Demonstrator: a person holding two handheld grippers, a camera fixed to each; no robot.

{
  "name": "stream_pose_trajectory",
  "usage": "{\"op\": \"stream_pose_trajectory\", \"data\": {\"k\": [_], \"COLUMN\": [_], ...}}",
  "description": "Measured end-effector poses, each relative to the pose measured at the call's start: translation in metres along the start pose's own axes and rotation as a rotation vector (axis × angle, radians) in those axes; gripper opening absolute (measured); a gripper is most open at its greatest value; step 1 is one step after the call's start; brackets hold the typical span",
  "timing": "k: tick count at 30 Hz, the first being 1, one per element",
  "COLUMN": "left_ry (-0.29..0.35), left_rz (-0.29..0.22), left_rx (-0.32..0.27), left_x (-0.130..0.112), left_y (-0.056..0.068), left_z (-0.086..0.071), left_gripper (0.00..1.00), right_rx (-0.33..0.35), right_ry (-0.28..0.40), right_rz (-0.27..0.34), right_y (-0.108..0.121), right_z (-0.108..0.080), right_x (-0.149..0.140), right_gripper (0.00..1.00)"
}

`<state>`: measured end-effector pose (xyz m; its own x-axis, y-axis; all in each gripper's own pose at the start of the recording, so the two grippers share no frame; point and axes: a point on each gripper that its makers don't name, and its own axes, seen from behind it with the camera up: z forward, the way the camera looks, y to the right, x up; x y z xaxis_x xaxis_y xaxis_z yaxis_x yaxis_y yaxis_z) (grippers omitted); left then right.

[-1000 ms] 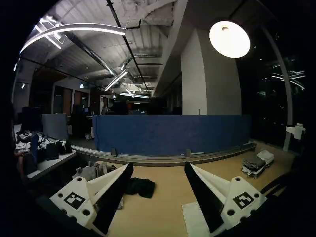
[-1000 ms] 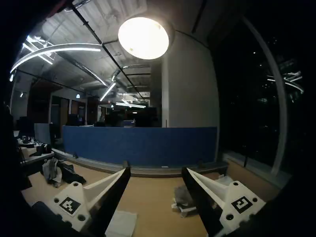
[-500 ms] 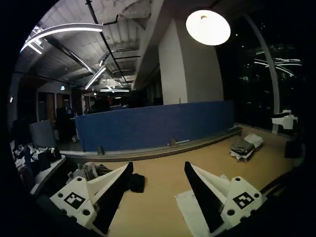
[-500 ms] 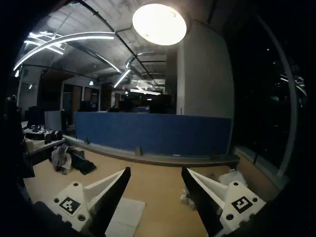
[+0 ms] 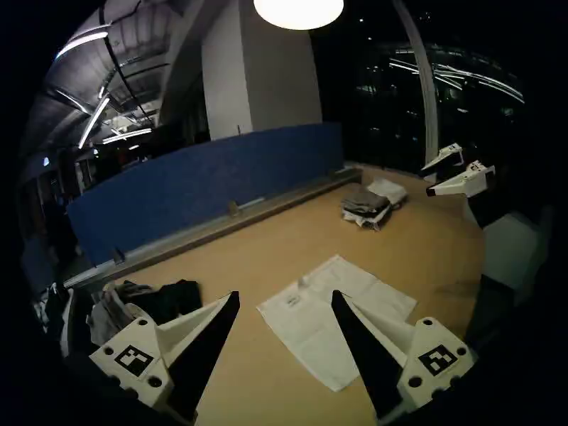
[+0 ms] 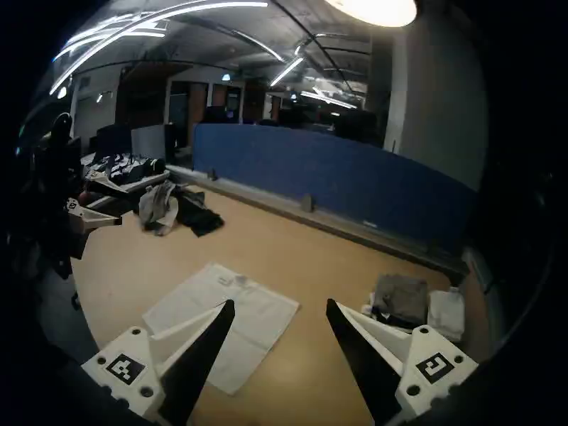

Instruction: Fold towel

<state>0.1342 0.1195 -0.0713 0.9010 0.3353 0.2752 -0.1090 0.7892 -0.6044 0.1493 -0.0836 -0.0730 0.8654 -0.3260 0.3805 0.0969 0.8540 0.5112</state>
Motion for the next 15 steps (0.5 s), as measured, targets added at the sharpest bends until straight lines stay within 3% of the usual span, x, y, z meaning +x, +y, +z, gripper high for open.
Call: {"op": "stream_pose_trajectory", "data": {"k": [5, 15], "left_ry": [-0.053, -0.118], "left_rz": [-0.011, 0.014], "left_rx": [-0.068, -0.101], "left_x": [-0.013, -0.048], "left_y": [0.014, 0.030], "left_z": [0.002, 0.011], "left_gripper": [0.96, 0.96], "right_rx": [0.053, 0.103], "right_ry": [-0.065, -0.123], "right_rz": [-0.042, -0.075], "right_y": [-0.010, -0.026], "right_z": [-0.002, 0.007], "right_x": [-0.010, -0.037], "right_gripper": [1.00, 1.00]}}
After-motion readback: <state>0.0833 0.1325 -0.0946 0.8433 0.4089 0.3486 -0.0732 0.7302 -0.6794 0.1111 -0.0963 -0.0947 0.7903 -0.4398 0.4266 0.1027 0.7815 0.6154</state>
